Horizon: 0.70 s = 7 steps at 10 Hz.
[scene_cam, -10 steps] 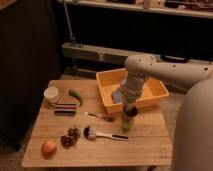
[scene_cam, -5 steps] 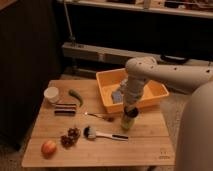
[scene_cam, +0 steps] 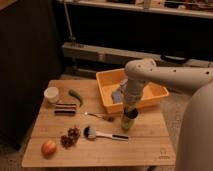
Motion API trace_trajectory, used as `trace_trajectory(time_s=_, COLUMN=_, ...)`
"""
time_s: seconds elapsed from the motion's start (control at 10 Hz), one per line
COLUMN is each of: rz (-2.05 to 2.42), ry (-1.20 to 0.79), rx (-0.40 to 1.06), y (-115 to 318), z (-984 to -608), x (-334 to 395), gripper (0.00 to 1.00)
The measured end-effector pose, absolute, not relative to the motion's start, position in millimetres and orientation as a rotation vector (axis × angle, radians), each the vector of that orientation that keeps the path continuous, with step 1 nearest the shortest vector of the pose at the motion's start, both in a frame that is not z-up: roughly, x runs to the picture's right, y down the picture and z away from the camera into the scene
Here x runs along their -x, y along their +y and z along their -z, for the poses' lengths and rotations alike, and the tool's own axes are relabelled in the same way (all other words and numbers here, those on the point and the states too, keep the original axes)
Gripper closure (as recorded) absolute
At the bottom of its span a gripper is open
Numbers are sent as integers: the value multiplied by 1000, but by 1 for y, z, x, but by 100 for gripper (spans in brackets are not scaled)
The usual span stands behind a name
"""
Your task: Stack cups on top of each other
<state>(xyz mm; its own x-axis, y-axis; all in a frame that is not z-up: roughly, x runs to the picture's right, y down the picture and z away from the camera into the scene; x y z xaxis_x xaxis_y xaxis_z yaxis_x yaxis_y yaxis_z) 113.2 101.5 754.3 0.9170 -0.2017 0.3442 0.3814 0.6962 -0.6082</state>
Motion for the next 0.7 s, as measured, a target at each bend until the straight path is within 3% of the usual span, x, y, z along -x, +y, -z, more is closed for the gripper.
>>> trace_trajectory(time_s=0.7, rz=327, ry=-252, rx=725, y=107, z=-765, x=-112, gripper=100)
